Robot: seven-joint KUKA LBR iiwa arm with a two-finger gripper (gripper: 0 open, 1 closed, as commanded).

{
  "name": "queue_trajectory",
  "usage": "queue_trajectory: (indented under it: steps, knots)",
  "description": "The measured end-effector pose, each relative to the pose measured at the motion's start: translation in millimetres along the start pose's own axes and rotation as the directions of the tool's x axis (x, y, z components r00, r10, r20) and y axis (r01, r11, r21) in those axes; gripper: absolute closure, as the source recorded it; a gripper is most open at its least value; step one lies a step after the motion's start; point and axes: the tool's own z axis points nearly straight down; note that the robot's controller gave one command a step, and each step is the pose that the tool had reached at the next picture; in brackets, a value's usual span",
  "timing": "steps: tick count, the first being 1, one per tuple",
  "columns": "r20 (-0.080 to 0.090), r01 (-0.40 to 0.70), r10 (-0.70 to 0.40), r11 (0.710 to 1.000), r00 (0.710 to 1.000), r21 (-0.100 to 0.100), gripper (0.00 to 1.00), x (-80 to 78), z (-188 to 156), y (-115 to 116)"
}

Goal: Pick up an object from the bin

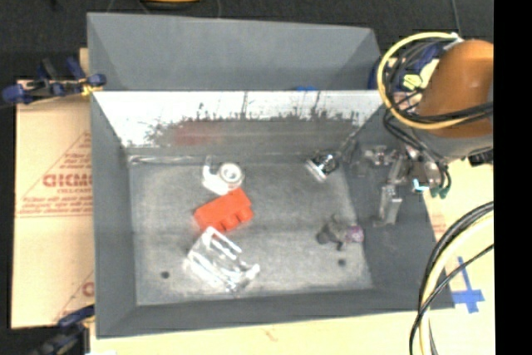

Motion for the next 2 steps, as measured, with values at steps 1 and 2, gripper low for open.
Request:
queue_trajectory:
  steps: [1,2]
  knots:
    - [0.009,0.508,-0.508,0.862,0.862,0.003,0.00,19.6,81.2,14.5]
    - [0.009,0.510,-0.510,0.860,0.860,0.007,1.00,18.8,80.0,12.9]
